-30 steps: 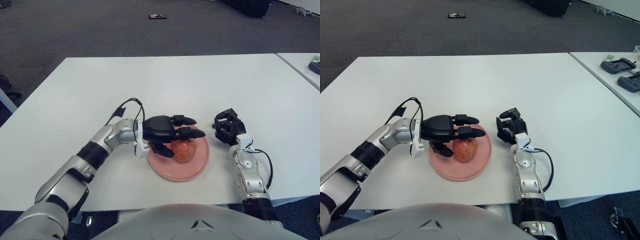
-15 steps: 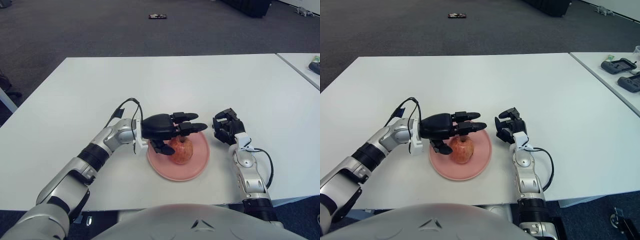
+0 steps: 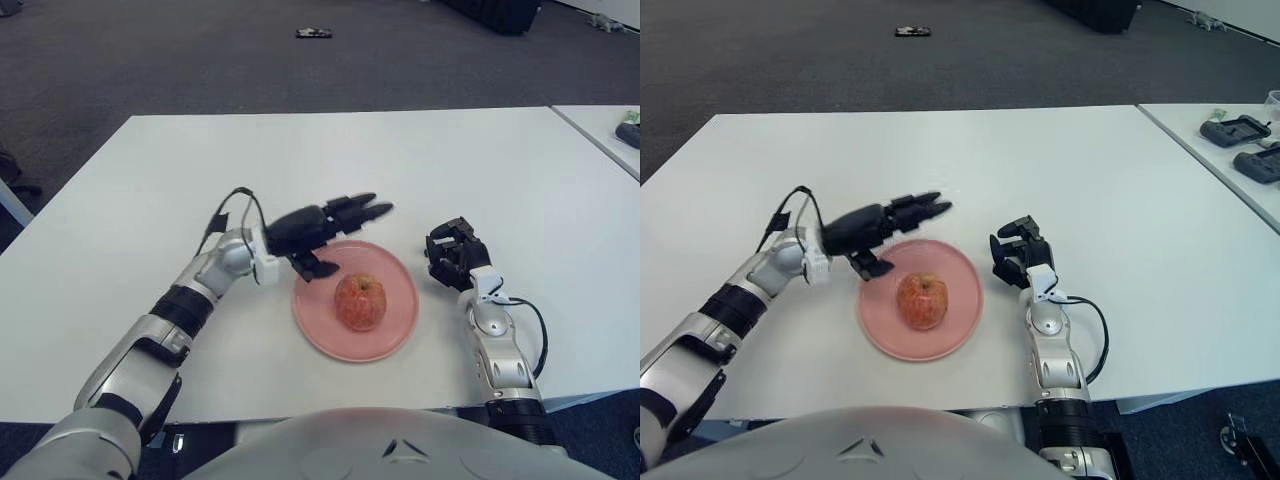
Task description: Put the apple into the plate.
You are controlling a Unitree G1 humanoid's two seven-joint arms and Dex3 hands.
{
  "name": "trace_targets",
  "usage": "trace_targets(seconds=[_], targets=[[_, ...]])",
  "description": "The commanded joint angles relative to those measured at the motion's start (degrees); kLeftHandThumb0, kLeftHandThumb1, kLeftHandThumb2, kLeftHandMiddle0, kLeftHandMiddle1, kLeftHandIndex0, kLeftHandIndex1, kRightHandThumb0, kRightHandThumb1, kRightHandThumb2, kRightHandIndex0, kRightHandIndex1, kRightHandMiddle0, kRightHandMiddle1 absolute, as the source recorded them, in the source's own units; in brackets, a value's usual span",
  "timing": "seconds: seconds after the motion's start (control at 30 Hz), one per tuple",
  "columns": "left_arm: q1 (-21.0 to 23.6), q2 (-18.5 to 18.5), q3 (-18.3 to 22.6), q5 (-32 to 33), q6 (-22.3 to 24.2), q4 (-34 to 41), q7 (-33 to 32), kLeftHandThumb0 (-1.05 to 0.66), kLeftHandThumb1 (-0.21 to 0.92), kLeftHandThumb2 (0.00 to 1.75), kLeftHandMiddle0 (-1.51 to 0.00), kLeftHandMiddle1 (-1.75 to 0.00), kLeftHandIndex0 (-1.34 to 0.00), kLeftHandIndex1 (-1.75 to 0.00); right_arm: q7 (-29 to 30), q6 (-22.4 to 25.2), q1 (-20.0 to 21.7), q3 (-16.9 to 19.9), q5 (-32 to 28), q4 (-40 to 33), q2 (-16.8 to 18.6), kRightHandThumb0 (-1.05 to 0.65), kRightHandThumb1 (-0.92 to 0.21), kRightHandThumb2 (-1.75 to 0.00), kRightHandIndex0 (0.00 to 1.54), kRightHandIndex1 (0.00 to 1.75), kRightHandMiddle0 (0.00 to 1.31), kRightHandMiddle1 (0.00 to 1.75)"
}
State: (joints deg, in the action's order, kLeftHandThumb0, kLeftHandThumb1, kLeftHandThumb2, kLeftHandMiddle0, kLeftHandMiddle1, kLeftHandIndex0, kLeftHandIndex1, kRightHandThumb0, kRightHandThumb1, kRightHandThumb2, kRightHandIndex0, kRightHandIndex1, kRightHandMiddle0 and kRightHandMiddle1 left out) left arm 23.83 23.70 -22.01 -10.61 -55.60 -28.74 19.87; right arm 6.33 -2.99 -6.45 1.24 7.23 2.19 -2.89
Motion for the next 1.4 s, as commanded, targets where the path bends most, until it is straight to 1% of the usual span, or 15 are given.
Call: trace_targets(seconds=[0.0, 0.13, 0.23, 0.27, 0.43, 0.5, 0.6, 0.67, 0.8, 0.93, 1.03, 1.1, 1.13, 1.2, 1.37], targets=[[-2.0, -0.2, 3.4, 5.4, 1.6, -1.6, 0.5, -0.99, 0.92, 1.12, 0.00, 0.00, 0.00, 0.00, -0.6, 0.2, -0.7, 0.5, -0.7, 1.6, -0.3, -0.37, -0.73, -0.80, 0.44, 1.37, 0.30, 1.75], [-5.8, -2.7, 7.3, 12.8, 8.3, 1.9, 0.2, -0.95, 0.92, 1.14, -0.01, -0.19, 0.00, -0.16, -0.7, -0.2, -0.5, 0.7, -0.8, 2.1, -0.3, -0.37, -0.72, -0.81, 0.45, 1.36, 0.31, 1.75], [-11.0, -5.4, 11.1, 15.3, 14.3, 8.0, -4.4, -0.91, 0.92, 1.12, 0.00, -0.39, 0.00, -0.42, -0.6, -0.3, -0.4, 0.8, -0.7, 2.5, -0.3, -0.37, -0.72, -0.81, 0.46, 1.36, 0.31, 1.75], [-12.4, -6.6, 12.3, 15.3, 15.6, 9.6, -6.2, -0.87, 0.92, 1.08, 0.00, -0.50, 0.00, -0.59, -0.6, -0.4, -0.3, 0.9, -0.7, 2.6, -0.3, -0.37, -0.72, -0.80, 0.46, 1.36, 0.31, 1.75], [-15.5, -11.5, 16.0, 14.8, 20.3, 14.5, -11.9, -0.78, 0.92, 0.99, 0.00, -0.78, 0.00, -0.98, -0.7, -0.5, -0.2, 0.9, -0.8, 3.0, -0.4, -0.37, -0.74, -0.79, 0.46, 1.37, 0.30, 1.75], [-16.9, -13.9, 17.6, 17.2, 23.2, 16.5, -13.6, -0.74, 0.92, 0.95, 0.00, -0.95, 0.00, -1.19, -0.8, -0.6, -0.1, 0.9, -0.9, 3.1, -0.4, -0.37, -0.74, -0.78, 0.46, 1.37, 0.29, 1.75], [-18.7, -16.0, 19.6, 20.4, 26.5, 18.3, -14.3, -0.70, 0.87, 0.98, 0.00, -1.10, 0.00, -1.36, -1.0, -0.7, 0.0, 0.8, -1.0, 3.1, -0.4, -0.37, -0.74, -0.78, 0.46, 1.37, 0.29, 1.75], [-20.1, -17.5, 22.0, 22.3, 26.3, 16.5, -15.0, -0.67, 0.81, 1.03, -0.01, -1.21, 0.00, -1.47, -1.2, -0.8, 0.1, 0.7, -1.1, 3.2, -0.5, -0.37, -0.74, -0.78, 0.47, 1.37, 0.29, 1.75], [-21.1, -19.8, 24.5, 22.5, 26.9, 14.7, -16.6, -0.64, 0.75, 1.11, -0.05, -1.31, 0.00, -1.58, -1.2, -1.1, 0.4, 0.7, -1.0, 3.4, -0.4, -0.37, -0.74, -0.78, 0.47, 1.38, 0.29, 1.75], [-21.4, -21.3, 26.3, 21.8, 28.7, 13.7, -18.5, -0.65, 0.75, 1.11, -0.09, -1.37, 0.00, -1.64, -1.4, -1.3, 0.4, 0.7, -1.1, 3.4, -0.4, -0.37, -0.73, -0.79, 0.48, 1.38, 0.30, 1.75], [-20.5, -21.5, 27.5, 21.3, 28.1, 9.9, -18.5, -0.66, 0.76, 1.10, -0.15, -1.45, 0.00, -1.70, -1.4, -1.6, 0.6, 0.7, -1.1, 3.5, -0.4, -0.37, -0.73, -0.79, 0.49, 1.38, 0.30, 1.75], [-19.8, -21.5, 28.2, 21.0, 27.2, 7.7, -18.3, -0.49, 0.76, 0.89, -0.26, -1.51, -0.17, -1.73, -1.5, -1.7, 0.6, 0.6, -1.1, 3.5, -0.4, -0.37, -0.73, -0.80, 0.49, 1.38, 0.30, 1.75], [-19.5, -21.5, 28.4, 20.9, 26.7, 6.7, -18.1, -0.47, 0.76, 0.86, -0.28, -1.52, -0.19, -1.73, -1.5, -1.8, 0.6, 0.6, -1.1, 3.6, -0.5, -0.37, -0.73, -0.80, 0.49, 1.38, 0.30, 1.75], [-19.0, -21.6, 28.8, 20.5, 25.6, 5.0, -17.8, -0.43, 0.69, 0.89, -0.36, -1.60, -0.29, -1.74, -1.5, -1.9, 0.6, 0.6, -1.0, 3.6, -0.5, -0.37, -0.73, -0.80, 0.49, 1.38, 0.30, 1.75], [-18.4, -22.0, 28.9, 19.0, 21.7, 2.3, -17.6, -0.42, 0.58, 1.00, -0.54, -1.72, -0.40, -1.75, -1.4, -2.9, 0.7, 0.5, -0.9, 4.3, -0.6, -0.37, -0.73, -0.80, 0.51, 1.38, 0.30, 1.75]])
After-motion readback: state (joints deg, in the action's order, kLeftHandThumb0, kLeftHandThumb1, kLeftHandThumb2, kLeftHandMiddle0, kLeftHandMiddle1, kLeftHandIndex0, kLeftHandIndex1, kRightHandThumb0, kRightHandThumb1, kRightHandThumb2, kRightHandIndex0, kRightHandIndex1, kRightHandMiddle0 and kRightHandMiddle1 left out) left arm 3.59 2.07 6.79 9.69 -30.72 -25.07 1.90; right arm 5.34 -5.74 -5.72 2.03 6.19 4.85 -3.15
